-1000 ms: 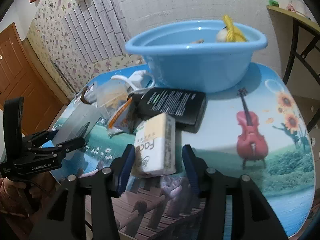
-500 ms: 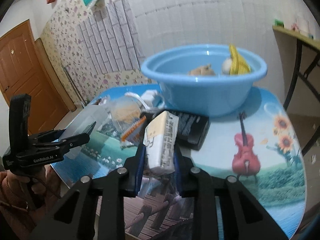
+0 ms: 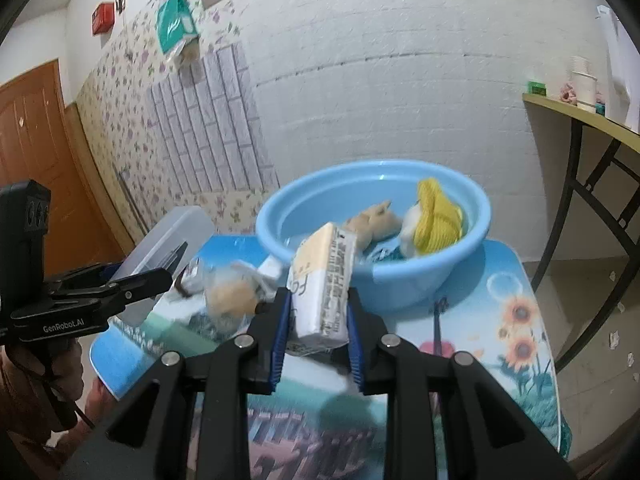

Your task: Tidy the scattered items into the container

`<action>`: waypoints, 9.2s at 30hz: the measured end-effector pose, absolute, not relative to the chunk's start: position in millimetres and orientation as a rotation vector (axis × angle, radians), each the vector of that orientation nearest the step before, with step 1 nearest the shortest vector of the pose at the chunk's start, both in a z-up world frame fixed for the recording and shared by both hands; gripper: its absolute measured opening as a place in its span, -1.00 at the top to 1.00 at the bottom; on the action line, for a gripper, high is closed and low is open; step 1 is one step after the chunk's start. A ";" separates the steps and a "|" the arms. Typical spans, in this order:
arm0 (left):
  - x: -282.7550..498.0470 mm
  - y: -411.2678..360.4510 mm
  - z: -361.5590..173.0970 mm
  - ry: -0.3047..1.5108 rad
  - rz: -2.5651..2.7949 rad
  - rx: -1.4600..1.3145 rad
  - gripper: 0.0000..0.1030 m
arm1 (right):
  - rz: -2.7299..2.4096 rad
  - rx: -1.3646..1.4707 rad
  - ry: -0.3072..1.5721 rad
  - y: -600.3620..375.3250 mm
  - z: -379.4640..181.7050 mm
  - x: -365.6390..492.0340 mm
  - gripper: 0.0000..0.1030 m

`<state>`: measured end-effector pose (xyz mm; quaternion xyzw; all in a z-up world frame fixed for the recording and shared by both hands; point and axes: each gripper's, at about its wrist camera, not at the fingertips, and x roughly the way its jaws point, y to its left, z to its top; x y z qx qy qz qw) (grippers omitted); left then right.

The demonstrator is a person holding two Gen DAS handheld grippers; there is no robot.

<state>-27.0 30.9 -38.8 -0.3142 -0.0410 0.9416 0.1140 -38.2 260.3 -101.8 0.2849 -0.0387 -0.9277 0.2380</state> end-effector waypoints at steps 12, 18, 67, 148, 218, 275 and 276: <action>-78.6 65.9 -35.4 -0.070 2.733 -0.911 -0.19 | -2.568 0.755 -0.102 261.2 -97.2 -84.7 0.50; -98.9 81.3 -41.9 -0.040 2.706 -0.924 -0.19 | -2.561 0.752 -0.127 264.6 -100.7 -102.3 0.50; -20.0 -20.9 -53.3 -0.198 2.901 -0.977 -0.99 | -2.540 0.979 -0.105 235.4 -122.8 -47.2 -0.64; -84.1 -82.8 -129.3 0.110 2.793 -1.214 -0.99 | -2.506 1.264 -0.033 180.3 -184.4 -99.4 -1.00; -2.4 -62.8 -136.1 0.016 2.750 -1.341 -0.06 | -2.554 1.293 -0.032 218.5 -191.3 -76.6 -0.90; -8.4 -8.7 -146.9 0.074 2.671 -1.327 -0.99 | -2.597 1.214 -0.088 238.5 -194.8 -61.8 -1.00; -8.0 -8.8 -146.7 0.073 2.671 -1.325 -0.99 | -2.607 1.212 -0.103 240.3 -194.4 -61.5 -0.94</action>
